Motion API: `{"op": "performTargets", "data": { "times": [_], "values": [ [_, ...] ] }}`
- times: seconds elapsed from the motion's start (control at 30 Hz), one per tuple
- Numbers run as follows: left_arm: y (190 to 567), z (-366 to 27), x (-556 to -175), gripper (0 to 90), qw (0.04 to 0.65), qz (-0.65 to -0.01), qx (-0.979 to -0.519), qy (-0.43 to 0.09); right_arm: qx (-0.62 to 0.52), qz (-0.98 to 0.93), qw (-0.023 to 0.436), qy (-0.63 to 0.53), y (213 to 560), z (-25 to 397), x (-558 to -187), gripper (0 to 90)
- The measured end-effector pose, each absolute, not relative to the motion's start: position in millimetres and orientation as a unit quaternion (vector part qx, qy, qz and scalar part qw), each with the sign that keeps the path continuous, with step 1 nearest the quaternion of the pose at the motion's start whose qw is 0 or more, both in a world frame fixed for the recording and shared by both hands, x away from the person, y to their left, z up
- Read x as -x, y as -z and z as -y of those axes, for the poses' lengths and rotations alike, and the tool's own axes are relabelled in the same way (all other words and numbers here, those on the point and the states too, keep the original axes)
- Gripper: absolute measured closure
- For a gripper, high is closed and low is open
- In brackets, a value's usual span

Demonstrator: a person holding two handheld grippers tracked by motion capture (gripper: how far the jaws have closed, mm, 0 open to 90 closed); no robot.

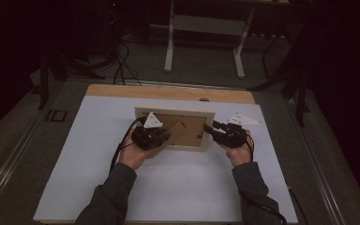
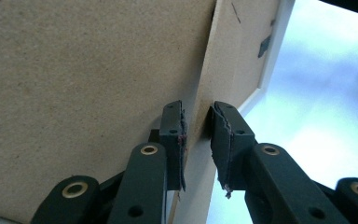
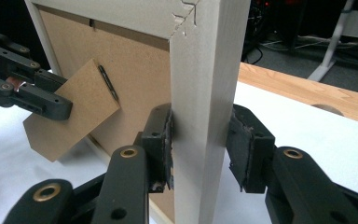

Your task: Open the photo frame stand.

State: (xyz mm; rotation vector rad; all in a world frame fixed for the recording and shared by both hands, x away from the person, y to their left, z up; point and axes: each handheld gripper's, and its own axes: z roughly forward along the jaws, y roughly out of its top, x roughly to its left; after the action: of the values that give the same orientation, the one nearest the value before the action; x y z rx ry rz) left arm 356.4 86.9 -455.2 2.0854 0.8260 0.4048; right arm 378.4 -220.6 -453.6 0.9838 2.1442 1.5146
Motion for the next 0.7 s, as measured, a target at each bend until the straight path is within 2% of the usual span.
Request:
{"op": "performTargets", "data": {
  "times": [0.7],
  "values": [
    [452.1, -89.4, -361.5, 71.0, 0.399, -0.327, -0.833, -0.200, -0.337, -0.753, 0.179, -0.536, 456.8, 215.2, -371.5, 62.9]
  ]
}}
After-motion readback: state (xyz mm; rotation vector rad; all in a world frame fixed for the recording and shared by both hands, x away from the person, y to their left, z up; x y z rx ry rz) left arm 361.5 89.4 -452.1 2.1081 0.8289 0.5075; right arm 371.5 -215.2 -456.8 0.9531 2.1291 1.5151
